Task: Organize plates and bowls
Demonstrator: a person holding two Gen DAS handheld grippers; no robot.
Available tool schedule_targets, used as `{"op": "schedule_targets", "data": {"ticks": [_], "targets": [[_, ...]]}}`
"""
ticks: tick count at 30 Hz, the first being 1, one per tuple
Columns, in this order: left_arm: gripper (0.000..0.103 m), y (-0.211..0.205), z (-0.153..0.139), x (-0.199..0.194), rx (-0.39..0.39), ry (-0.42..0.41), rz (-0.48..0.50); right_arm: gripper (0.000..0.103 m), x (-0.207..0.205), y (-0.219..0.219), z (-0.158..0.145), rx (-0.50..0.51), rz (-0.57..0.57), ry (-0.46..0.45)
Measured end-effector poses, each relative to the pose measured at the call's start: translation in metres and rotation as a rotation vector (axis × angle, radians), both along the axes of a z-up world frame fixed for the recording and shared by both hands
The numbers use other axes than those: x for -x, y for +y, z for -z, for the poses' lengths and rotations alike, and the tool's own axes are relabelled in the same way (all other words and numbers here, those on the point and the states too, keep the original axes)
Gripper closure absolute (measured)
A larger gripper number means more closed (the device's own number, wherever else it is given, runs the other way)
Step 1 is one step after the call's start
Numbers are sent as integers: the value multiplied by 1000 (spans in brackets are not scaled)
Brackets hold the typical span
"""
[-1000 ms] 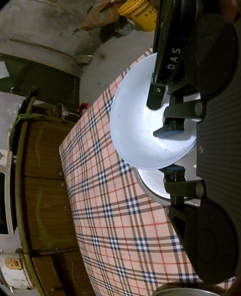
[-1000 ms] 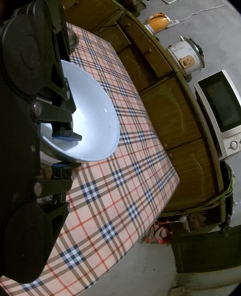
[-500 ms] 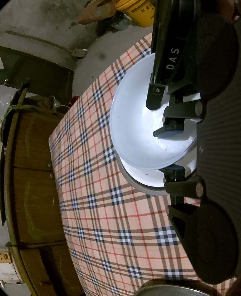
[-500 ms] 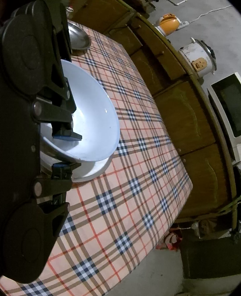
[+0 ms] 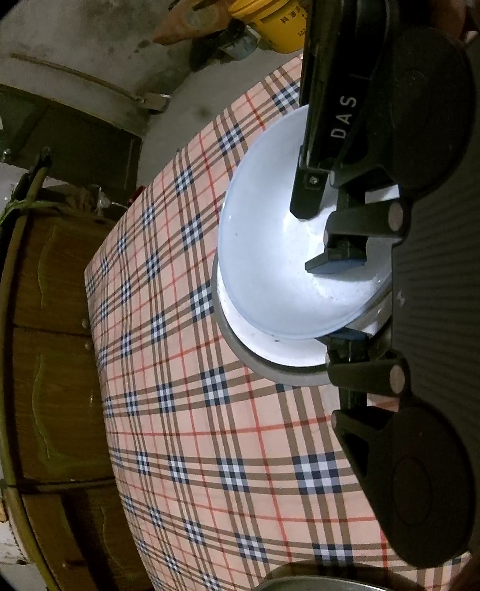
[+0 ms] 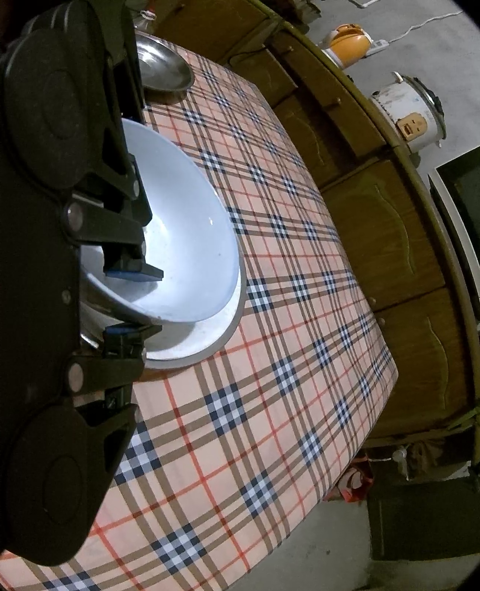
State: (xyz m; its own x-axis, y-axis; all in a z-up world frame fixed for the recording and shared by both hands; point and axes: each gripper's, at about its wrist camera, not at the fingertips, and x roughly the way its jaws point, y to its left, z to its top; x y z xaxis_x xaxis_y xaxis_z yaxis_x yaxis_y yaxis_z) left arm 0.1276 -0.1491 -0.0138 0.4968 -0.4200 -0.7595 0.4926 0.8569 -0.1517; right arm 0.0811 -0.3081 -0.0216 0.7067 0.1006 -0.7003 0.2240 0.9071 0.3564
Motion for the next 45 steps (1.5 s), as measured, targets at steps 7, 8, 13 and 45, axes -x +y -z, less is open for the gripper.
{"op": "schedule_targets", "data": {"ticks": [7,8,13,45], "targets": [[73,-2,5,-3,-14,8,4,72,-4,1,4,16,-6,21],[73,-1,6,-4,-12,8,3,72,-5,1,4,17,-6,23],[72,-1,7,-5,-9,8,7,72,-6,1,4,19,-8,25],[38,6,-15,7,23,-74,-9,28,17,-7,-35,100,17,-108]]}}
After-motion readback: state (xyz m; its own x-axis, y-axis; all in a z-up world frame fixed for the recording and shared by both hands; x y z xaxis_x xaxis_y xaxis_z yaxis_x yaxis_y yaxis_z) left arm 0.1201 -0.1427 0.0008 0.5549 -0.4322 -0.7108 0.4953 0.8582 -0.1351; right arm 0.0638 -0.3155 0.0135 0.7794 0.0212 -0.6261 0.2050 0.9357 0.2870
